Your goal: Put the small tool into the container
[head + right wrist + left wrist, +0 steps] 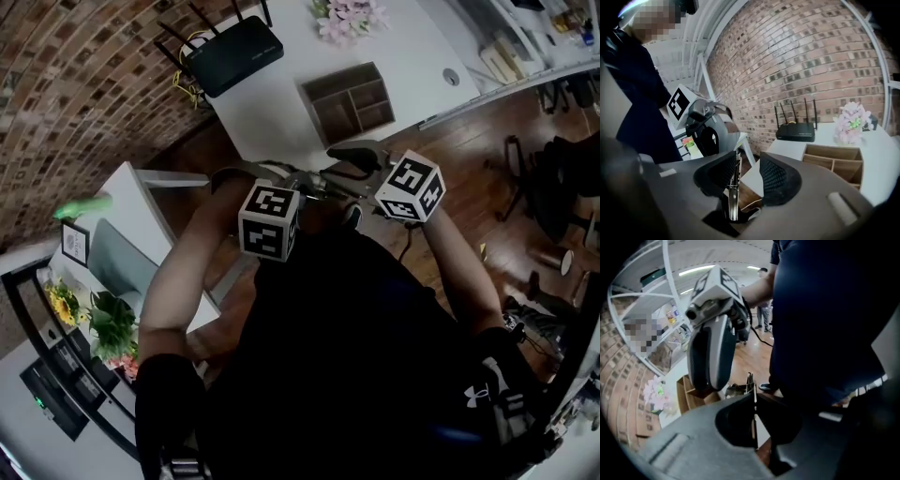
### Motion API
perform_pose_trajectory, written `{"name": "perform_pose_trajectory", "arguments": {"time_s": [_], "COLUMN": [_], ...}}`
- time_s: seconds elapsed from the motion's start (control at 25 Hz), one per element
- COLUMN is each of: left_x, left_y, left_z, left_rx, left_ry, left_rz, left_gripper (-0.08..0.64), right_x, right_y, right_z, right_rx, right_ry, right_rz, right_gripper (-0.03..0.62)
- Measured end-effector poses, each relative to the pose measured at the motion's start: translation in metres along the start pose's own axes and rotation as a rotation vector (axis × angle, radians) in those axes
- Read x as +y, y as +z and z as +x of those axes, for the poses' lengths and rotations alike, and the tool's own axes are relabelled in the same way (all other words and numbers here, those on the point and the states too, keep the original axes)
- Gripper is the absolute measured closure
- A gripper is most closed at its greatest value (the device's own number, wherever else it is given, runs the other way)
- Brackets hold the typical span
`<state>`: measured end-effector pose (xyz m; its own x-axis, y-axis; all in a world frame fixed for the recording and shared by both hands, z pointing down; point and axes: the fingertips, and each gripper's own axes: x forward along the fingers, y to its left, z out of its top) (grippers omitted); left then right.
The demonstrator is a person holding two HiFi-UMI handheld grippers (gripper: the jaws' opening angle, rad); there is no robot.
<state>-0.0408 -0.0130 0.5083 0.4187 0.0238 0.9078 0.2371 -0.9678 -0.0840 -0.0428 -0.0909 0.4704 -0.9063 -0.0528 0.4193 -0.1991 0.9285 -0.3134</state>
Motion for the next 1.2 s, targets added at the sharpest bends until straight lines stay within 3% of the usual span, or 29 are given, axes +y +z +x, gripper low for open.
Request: {"name": "perform_pose_trajectory", "arguments": {"time_s": [0.08, 0.2, 0.28, 0.4, 0.52, 0.64, 0.72, 0.88, 1.0, 1.2], "left_x": [-0.001, 0.0, 0.0, 0.0, 0.014, 0.038, 0.051, 0.069, 0.07, 0.058], "left_y": [0.004, 0.007, 0.008, 0.013, 0.02, 0.015, 0.011, 0.004, -0.01, -0.015], "left_z": [0.004, 0.008, 0.012, 0.015, 0.014, 0.005, -0.01, -0.053, -0.067, -0.064], "left_rx": [0.03, 0.08, 0.103, 0.087, 0.041, 0.024, -0.02, -0.228, -0.359, -0.467], "left_ry": [-0.028, -0.05, -0.063, -0.06, 0.025, 0.143, 0.215, 0.39, 0.478, 0.529], "left_rz": [0.074, 0.166, 0.202, 0.207, 0.168, 0.074, -0.025, -0.299, -0.476, -0.624], "left_gripper": [0.551, 0.551, 0.551, 0.551, 0.52, 0.385, 0.335, 0.335, 0.381, 0.425], "right_x": [0.01, 0.018, 0.015, 0.011, 0.004, -0.008, -0.019, -0.055, -0.092, -0.153], "right_y": [-0.011, -0.029, -0.034, -0.035, -0.038, -0.047, -0.05, -0.041, -0.024, -0.003], "right_z": [0.004, 0.009, 0.01, 0.004, -0.002, -0.01, -0.018, -0.044, -0.071, -0.115], "right_rx": [0.104, 0.222, 0.233, 0.203, 0.191, 0.204, 0.191, 0.093, -0.042, -0.296], "right_ry": [0.08, 0.157, 0.138, 0.097, 0.033, -0.031, -0.078, -0.22, -0.36, -0.577], "right_rz": [-0.032, -0.062, -0.059, 0.009, 0.034, 0.021, 0.036, 0.088, 0.153, 0.325], "right_gripper": [0.433, 0.485, 0.552, 0.561, 0.574, 0.575, 0.575, 0.577, 0.577, 0.577]}}
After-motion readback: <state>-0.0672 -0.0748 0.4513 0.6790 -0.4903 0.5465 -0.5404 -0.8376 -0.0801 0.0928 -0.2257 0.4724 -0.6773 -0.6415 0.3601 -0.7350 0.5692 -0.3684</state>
